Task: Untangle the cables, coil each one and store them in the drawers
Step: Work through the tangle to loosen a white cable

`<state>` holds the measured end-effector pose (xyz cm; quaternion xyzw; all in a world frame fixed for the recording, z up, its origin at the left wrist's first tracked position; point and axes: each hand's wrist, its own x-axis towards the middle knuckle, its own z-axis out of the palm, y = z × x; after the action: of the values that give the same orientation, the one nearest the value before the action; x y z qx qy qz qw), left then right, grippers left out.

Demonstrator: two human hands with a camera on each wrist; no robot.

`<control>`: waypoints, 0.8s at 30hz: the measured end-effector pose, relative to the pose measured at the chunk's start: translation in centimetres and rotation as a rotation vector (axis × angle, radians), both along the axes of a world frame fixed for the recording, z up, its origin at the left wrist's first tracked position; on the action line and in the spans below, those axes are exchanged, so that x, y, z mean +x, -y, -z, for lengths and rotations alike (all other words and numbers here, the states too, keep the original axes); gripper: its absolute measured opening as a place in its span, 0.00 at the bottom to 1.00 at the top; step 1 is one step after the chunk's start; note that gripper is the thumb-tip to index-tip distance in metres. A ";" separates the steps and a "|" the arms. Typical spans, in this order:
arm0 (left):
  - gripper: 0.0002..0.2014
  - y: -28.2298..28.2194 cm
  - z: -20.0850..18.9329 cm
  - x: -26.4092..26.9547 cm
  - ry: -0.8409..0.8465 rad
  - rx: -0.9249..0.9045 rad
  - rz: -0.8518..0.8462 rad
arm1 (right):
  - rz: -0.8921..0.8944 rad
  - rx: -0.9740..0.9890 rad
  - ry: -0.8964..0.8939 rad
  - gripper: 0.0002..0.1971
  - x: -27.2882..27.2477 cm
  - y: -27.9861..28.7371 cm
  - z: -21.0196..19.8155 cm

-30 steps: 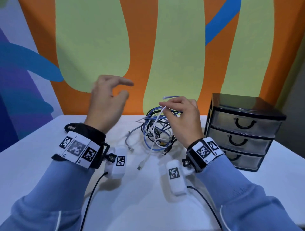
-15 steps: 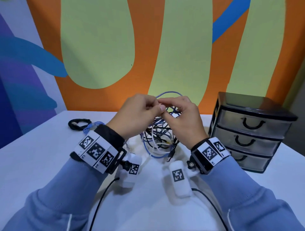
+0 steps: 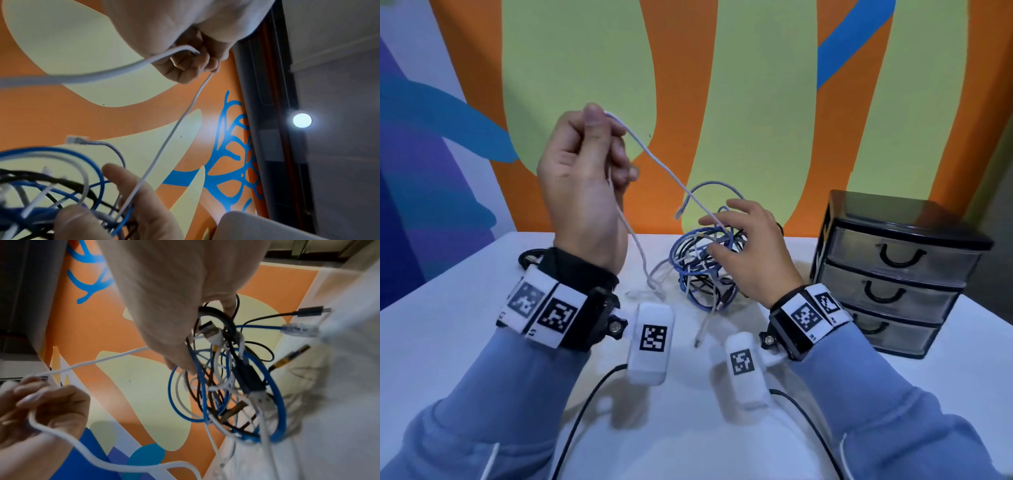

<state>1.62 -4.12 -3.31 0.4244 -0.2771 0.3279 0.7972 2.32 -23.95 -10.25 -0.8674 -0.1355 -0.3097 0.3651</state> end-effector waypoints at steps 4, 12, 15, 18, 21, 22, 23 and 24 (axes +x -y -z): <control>0.16 -1.8 -0.3 0.5 -0.108 -0.195 -0.108 | 0.032 0.052 0.026 0.23 0.1 0.6 0.1; 0.19 -3.0 0.6 1.5 -0.441 0.570 -0.644 | 0.034 0.095 0.022 0.13 0.1 0.6 0.4; 0.28 -1.9 1.8 0.5 -0.359 1.251 -1.017 | 0.038 0.107 0.026 0.13 0.0 0.5 0.4; 0.25 -1.1 1.9 0.3 -0.204 1.434 -0.910 | 0.061 0.126 0.021 0.12 0.0 0.4 0.4; 0.14 0.4 2.0 0.0 -0.117 1.301 -0.529 | 0.061 0.135 0.033 0.11 0.1 0.2 0.4; 0.11 1.1 2.2 -0.2 -0.123 1.296 -0.443 | 0.052 0.132 0.039 0.10 0.0 0.1 0.4; 0.12 1.6 2.6 -0.3 -0.128 1.329 -0.411 | 0.039 0.126 0.044 0.10 -0.1 0.0 0.5; 0.15 2.0 3.0 -0.3 -0.134 1.375 -0.414 | 0.023 0.122 0.050 0.09 -0.2 -0.1 0.5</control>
<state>1.35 -6.10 -6.26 0.8931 -0.2852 0.1970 0.2867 2.17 -23.84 -10.72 -0.8370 -0.1156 -0.3433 0.4101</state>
